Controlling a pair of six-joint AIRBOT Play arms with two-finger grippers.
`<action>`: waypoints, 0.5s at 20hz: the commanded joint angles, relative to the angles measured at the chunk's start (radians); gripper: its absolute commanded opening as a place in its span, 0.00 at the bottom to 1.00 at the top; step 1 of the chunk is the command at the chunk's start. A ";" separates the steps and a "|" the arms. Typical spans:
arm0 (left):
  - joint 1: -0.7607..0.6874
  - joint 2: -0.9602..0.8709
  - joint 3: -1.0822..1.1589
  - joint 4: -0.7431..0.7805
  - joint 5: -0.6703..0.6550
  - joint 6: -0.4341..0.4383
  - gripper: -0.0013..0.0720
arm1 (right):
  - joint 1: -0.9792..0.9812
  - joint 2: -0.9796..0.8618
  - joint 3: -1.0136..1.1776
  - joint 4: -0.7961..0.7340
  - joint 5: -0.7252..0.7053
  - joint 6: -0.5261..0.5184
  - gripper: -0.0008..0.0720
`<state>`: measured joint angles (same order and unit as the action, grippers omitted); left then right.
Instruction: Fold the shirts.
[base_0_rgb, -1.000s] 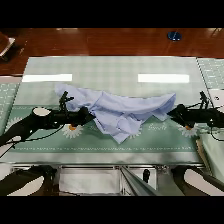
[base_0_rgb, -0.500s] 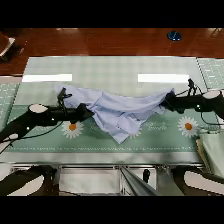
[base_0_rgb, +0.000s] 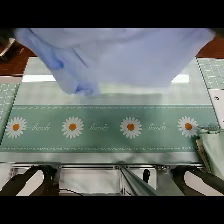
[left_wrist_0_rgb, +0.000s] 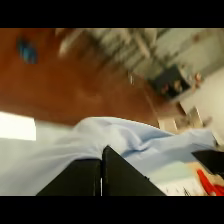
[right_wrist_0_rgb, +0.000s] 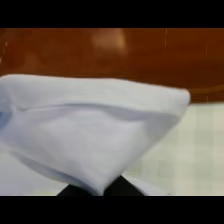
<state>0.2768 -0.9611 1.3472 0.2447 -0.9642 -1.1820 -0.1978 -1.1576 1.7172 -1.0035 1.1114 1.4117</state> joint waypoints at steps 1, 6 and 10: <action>0.131 0.093 0.253 0.006 0.001 0.000 0.04 | 0.001 0.157 0.182 -0.058 0.073 -0.008 0.04; 0.243 0.315 0.334 0.211 -0.014 0.047 0.04 | 0.001 0.415 0.182 -0.159 0.186 -0.017 0.04; 0.204 0.466 0.333 0.596 -0.055 -0.014 0.04 | 0.001 0.535 0.182 -0.186 0.294 0.010 0.04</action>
<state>0.4877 -0.5945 1.6634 0.5610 -0.9886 -1.1549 -0.1978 -0.7120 1.8927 -1.1427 1.3136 1.3998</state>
